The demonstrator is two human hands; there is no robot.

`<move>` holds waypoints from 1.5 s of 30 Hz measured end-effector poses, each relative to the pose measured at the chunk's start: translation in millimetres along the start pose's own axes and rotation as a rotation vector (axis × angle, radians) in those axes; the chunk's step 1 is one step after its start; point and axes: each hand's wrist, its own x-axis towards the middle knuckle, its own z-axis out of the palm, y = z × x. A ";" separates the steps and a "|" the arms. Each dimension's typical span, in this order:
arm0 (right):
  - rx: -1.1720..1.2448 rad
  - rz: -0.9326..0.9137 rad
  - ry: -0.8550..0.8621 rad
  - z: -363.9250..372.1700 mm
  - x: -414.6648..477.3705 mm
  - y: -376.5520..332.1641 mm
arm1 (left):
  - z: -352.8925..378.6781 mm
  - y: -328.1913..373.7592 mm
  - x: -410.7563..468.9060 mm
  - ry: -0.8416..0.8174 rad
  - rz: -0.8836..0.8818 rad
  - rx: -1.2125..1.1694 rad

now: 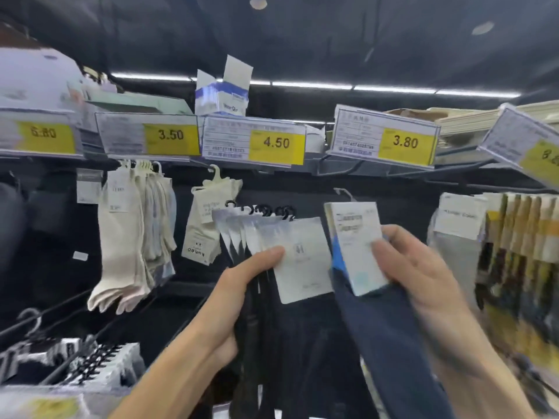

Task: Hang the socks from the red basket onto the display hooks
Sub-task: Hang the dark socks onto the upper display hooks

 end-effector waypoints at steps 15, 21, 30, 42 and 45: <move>-0.211 -0.136 -0.005 54.6 2.0 21.6 | -31.6 19.4 -13.7 -0.142 0.047 -0.015; -0.052 -0.131 0.055 50.1 5.2 21.3 | -45.7 21.4 -13.7 -0.029 0.024 -0.087; -0.247 -0.168 0.507 -13.7 77.9 43.7 | -51.9 15.1 -9.9 0.015 0.062 -0.099; -0.635 -0.239 0.361 -23.1 110.1 60.5 | -45.8 12.5 -6.8 -0.030 0.019 -0.099; -0.842 -0.108 0.401 -17.8 97.7 57.0 | -49.6 13.9 -7.2 -0.017 0.029 -0.085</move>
